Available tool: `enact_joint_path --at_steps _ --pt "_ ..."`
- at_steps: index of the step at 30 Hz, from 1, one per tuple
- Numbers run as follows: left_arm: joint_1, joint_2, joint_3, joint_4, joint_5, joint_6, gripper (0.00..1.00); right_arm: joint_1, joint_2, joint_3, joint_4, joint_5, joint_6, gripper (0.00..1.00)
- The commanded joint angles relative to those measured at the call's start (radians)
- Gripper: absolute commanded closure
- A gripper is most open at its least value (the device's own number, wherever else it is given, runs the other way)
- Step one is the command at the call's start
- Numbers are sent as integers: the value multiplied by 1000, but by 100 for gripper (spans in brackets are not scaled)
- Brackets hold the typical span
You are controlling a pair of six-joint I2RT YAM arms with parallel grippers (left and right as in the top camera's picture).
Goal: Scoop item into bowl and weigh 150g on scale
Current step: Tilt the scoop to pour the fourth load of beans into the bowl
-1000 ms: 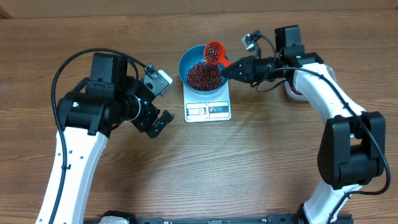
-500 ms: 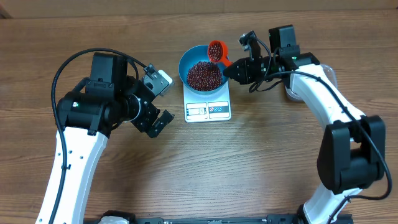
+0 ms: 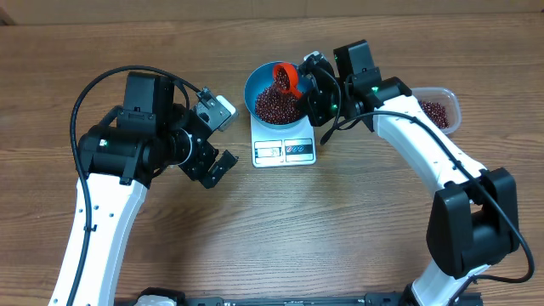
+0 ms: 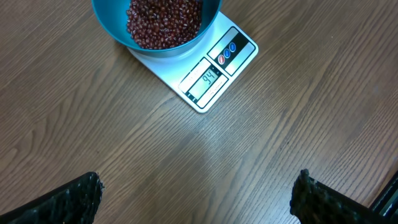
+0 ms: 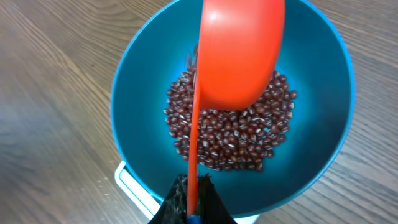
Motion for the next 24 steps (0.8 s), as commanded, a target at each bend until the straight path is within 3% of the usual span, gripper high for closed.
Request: enact_joint_path --at_steps 1,24 --pt "-1 7 16 0 14 23 0 6 -33 30 7 67 -33 96" --pt "-1 7 16 0 14 23 0 8 -88 30 45 104 -91 96"
